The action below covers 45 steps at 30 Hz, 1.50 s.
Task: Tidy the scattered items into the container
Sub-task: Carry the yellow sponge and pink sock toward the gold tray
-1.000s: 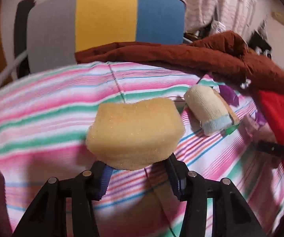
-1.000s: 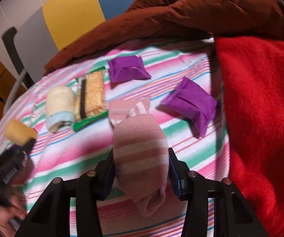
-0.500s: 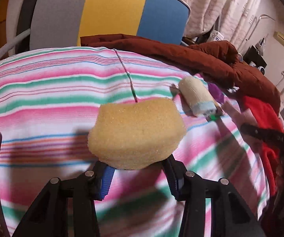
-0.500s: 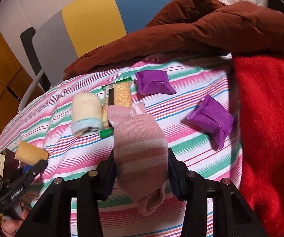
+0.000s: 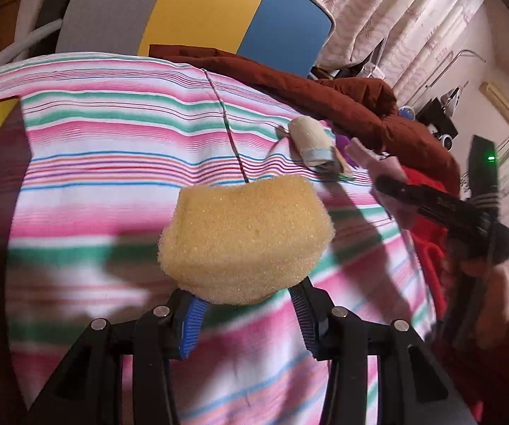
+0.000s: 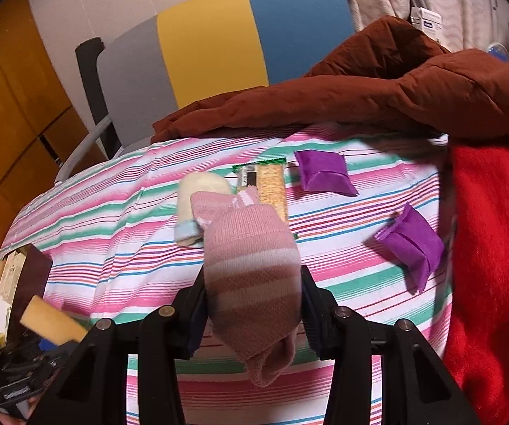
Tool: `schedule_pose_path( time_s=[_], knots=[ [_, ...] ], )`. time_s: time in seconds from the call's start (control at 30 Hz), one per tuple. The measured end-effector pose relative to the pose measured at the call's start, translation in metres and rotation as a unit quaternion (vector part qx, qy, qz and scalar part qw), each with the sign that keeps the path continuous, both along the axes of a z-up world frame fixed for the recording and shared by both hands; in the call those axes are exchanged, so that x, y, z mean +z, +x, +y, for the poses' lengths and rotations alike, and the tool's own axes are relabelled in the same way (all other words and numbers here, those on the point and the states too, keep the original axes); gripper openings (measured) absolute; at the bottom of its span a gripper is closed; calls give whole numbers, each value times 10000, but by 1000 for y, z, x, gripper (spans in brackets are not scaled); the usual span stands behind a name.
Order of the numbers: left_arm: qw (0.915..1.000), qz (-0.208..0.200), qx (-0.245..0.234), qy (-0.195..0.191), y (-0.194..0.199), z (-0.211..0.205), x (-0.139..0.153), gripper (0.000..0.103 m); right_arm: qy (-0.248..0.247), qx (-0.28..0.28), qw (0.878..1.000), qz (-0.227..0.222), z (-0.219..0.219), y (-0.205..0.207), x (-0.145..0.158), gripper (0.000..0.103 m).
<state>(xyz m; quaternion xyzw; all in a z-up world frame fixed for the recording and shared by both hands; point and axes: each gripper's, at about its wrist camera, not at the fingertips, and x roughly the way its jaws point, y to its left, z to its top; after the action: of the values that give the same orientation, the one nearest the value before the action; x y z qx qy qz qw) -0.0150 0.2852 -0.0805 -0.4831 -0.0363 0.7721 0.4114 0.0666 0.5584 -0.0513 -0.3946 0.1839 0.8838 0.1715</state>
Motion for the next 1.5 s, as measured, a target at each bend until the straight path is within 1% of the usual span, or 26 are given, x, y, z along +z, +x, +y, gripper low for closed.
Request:
schedule_pose_path(
  time_s=[0.13,0.27,0.4,0.47,0.57,0.67,0.8,0.93,1.07,1.17,1.3,1.37,1.5],
  knots=[
    [9998,-51,-2,183,8,-18,10,46,77,125,9999,11,-6,-1,1,46],
    [9995,73,-27,297,20,-43,26,46,170,370,9990,173,-18,-3,7,46],
    [9990,221,20,378,29,-75,43,46,501,866,9944,351,-44,-6,17,46],
    [9988,313,57,367,32,-89,48,46,567,1129,9909,467,-58,-9,23,46],
    [9986,370,208,330,31,-115,54,46,573,1380,9878,449,-82,-15,28,46],
    [9980,315,436,332,27,-139,55,46,351,1715,9833,501,-111,-23,31,46],
    [9973,194,637,310,23,-168,50,46,277,2215,9731,568,-161,-30,38,46],
    [9959,14,847,305,18,-200,42,46,-7,2677,9607,737,-209,-34,47,46],
    [9931,-135,1119,327,11,-229,36,46,-209,3094,9474,790,-255,-40,49,46],
    [9905,-290,1311,307,4,-250,32,46,-354,3433,9357,736,-293,-45,45,46],
    [9885,-409,1441,210,-8,-273,30,47,-465,3776,9231,558,-336,-53,35,46],
    [9873,-483,1513,43,-13,-286,27,47,-510,3886,9187,493,-350,-58,31,46],
    [9845,-487,1679,-162,-21,-306,25,47,-608,4124,9081,389,-382,-68,26,47]
  ],
)
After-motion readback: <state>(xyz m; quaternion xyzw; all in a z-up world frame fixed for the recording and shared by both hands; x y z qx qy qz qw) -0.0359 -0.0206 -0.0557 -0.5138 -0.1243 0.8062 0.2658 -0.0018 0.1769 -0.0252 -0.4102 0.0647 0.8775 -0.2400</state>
